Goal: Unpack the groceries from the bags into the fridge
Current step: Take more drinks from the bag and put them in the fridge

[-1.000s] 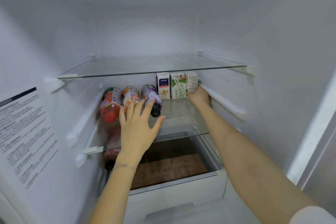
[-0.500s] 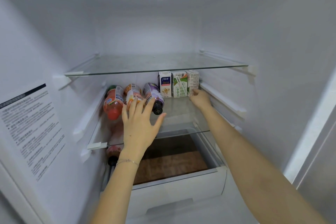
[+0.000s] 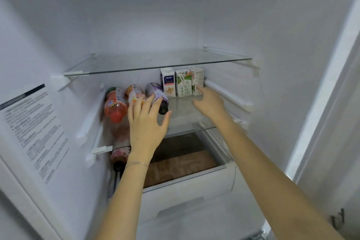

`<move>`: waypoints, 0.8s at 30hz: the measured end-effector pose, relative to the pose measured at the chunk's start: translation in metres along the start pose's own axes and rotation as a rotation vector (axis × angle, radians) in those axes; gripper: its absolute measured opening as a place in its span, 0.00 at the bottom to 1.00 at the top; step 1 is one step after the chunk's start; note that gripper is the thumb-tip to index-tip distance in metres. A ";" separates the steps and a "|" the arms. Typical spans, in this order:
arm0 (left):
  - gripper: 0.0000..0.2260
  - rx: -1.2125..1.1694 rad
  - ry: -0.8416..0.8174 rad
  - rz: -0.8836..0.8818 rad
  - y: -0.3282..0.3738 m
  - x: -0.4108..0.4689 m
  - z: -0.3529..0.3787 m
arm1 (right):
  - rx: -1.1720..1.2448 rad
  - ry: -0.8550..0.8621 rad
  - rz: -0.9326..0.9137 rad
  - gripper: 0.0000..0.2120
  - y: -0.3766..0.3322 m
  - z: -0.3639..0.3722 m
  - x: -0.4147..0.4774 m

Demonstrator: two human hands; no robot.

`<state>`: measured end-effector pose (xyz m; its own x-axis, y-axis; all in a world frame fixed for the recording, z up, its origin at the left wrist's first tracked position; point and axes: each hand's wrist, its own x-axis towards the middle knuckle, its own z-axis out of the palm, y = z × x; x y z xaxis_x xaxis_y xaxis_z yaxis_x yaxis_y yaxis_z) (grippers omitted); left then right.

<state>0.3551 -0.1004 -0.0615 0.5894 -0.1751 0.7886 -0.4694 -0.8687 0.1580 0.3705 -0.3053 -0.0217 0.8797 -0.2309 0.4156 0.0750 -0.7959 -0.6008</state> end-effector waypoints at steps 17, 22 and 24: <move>0.31 -0.163 -0.202 0.237 0.043 -0.060 -0.044 | -0.509 0.027 0.004 0.32 -0.027 -0.080 -0.207; 0.31 -0.234 -0.224 0.317 0.084 -0.085 -0.062 | -0.509 0.006 -0.005 0.31 -0.029 -0.095 -0.273; 0.31 -0.265 -0.229 0.357 0.105 -0.096 -0.071 | -0.519 0.032 0.024 0.31 -0.022 -0.111 -0.298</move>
<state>0.2025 -0.1419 -0.0781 0.4764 -0.5633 0.6751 -0.8018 -0.5933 0.0708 0.0546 -0.2812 -0.0559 0.8629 -0.2631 0.4315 -0.1948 -0.9610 -0.1964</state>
